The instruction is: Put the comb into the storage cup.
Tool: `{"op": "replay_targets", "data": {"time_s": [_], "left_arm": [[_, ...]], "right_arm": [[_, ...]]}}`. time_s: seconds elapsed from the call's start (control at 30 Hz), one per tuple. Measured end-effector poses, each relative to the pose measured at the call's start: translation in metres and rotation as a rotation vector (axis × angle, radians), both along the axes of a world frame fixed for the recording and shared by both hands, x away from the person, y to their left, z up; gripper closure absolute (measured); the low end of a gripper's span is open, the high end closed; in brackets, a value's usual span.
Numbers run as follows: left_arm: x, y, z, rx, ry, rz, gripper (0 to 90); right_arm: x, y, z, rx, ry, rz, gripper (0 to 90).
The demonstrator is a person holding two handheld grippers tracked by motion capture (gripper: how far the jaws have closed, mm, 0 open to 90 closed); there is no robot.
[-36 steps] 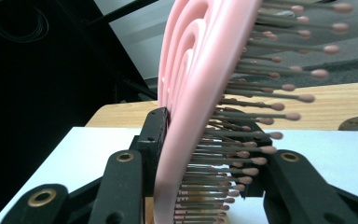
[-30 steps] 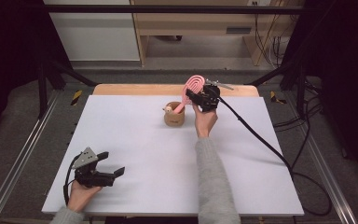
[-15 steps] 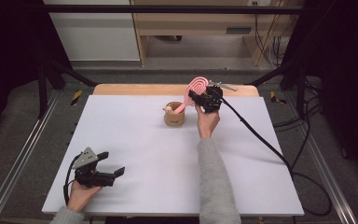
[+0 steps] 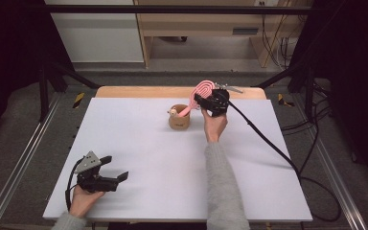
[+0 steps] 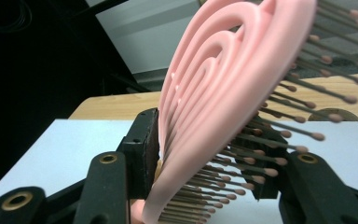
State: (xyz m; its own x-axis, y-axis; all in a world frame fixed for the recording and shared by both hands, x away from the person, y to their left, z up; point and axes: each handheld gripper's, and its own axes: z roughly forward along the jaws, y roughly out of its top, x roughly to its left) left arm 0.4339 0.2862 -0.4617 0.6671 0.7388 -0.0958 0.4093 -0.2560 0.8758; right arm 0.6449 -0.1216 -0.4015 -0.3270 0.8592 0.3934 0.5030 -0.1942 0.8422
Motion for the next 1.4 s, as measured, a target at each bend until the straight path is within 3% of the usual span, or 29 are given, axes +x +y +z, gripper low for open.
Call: {"op": "replay_targets", "data": {"time_s": [0.47,0.6,0.77,0.97,1.07,1.4], "left_arm": [[0.0,-0.001,0.0,0.005,-0.002,-0.003,4.6],[0.0,-0.001,0.0,0.006,-0.001,-0.002,4.6],[0.0,-0.002,0.0,0.008,0.001,0.0,4.6],[0.0,-0.002,0.0,0.009,0.002,0.004,4.6],[0.0,-0.002,0.0,0.013,0.003,0.004,4.6],[0.0,-0.002,0.001,0.012,0.0,0.005,4.6]], "right_arm": [[-0.015,-0.004,0.01,-0.074,-0.083,0.014,26.0],[-0.022,-0.005,0.012,-0.125,-0.15,0.019,17.4],[-0.029,-0.008,0.017,-0.129,-0.148,0.075,7.3],[-0.04,-0.017,0.017,-0.103,-0.169,0.105,5.1],[-0.045,-0.02,0.019,-0.136,-0.173,0.116,3.7],[-0.068,-0.027,0.032,-0.145,-0.234,0.158,1.8]]}}
